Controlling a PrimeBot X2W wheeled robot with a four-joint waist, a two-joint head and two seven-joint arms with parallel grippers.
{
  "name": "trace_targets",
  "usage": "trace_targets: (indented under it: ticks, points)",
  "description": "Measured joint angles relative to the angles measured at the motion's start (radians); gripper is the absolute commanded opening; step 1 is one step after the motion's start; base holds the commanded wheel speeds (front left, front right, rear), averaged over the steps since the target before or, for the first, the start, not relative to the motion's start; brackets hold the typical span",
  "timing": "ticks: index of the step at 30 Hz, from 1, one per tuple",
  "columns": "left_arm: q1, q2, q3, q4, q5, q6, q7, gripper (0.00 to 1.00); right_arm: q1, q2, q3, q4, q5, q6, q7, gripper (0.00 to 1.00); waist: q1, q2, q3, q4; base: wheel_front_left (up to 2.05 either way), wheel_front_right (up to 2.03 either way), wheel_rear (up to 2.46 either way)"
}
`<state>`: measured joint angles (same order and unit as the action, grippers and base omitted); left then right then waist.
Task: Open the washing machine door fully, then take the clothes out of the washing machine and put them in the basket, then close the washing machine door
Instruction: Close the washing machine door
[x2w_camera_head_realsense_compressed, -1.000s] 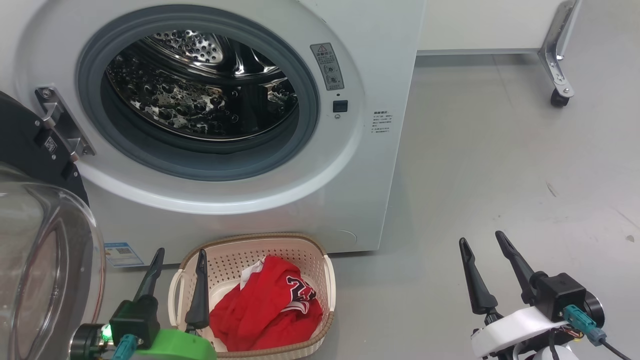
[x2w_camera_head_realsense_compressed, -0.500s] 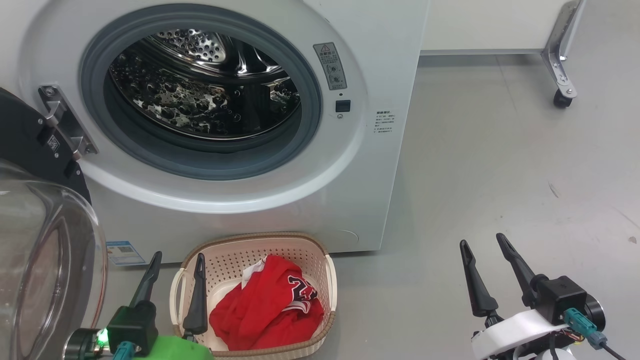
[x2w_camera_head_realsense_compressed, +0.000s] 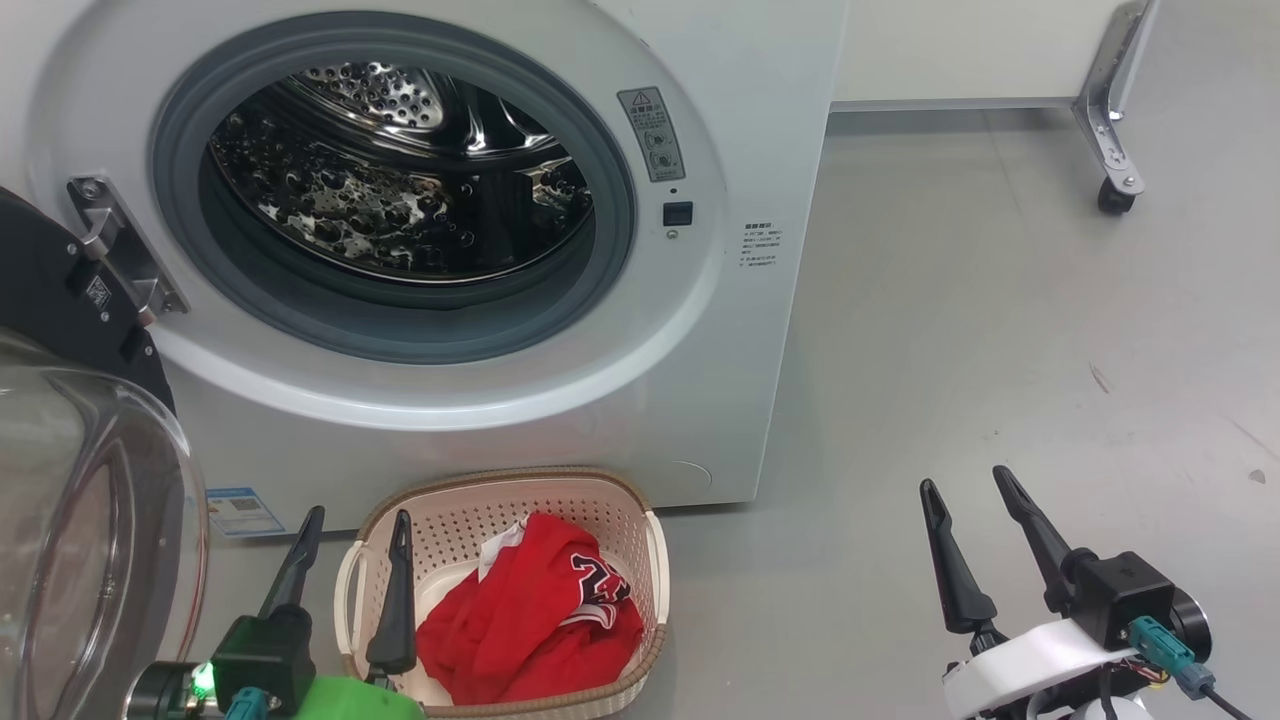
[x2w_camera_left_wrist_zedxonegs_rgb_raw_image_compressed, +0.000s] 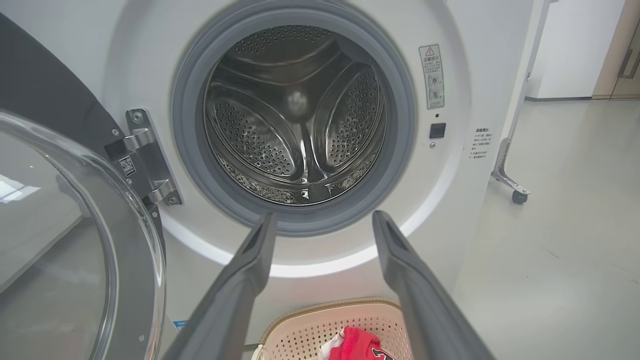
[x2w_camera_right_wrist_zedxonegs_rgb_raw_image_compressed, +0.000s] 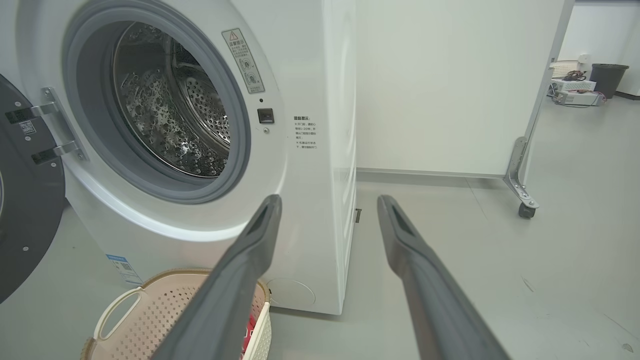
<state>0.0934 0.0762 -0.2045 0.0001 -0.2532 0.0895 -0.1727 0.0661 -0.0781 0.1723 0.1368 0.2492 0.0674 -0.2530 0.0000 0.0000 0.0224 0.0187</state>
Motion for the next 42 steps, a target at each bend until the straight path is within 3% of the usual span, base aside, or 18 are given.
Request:
trace_targets:
  ticks: [20,42]
  points:
    - [0.02,0.0,-0.005,-0.05,0.019,0.007,0.032,1.0,0.004,-0.001,0.001,-0.011,0.0,-0.001,0.001,1.0,0.0,0.0,0.001,-0.002,-0.34,0.34,0.0]
    - [0.036,0.0,-0.013,-0.087,0.025,0.01,0.049,1.0,0.004,-0.002,0.001,-0.013,0.001,-0.008,0.003,1.0,0.0,0.0,-0.005,0.002,-1.05,1.05,0.0]
